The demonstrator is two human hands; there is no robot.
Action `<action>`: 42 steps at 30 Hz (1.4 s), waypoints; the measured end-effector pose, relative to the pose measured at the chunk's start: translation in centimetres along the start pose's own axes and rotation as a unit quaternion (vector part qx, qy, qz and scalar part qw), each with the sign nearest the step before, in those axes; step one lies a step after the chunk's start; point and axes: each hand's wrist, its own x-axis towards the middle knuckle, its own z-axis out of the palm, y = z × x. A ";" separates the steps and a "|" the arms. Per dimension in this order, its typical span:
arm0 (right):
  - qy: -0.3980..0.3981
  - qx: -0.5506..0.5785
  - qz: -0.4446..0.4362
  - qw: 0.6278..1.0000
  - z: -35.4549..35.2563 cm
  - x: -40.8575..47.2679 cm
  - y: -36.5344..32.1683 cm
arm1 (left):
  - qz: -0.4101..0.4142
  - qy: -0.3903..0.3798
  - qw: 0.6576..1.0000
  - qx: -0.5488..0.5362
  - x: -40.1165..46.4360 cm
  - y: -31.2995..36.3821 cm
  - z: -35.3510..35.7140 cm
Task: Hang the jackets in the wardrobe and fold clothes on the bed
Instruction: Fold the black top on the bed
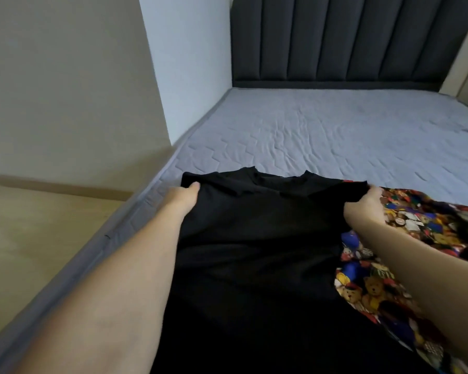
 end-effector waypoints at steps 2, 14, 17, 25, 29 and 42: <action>-0.024 -0.108 -0.076 0.991 0.3 1.1 0.1 | 0.045 -0.032 0.998 0.035 1.4 0.6 0.5; -0.007 -0.624 -0.317 0.714 2.6 4.0 3.6 | 0.388 0.014 0.829 0.402 8.4 3.1 2.2; -0.128 -0.625 -0.336 0.693 5.2 3.4 5.3 | 0.329 0.075 0.753 0.565 9.3 5.0 2.2; -0.170 -0.613 -0.279 0.719 4.6 5.5 8.5 | 0.309 0.226 0.837 0.391 5.9 4.5 5.4; -0.159 -0.593 -0.334 0.716 5.2 7.1 8.1 | 0.348 0.044 0.892 0.285 0.2 -2.5 7.7; -0.098 -0.717 -0.140 0.676 -11.2 7.8 3.2 | 0.141 -0.040 0.925 0.352 -5.3 1.8 10.6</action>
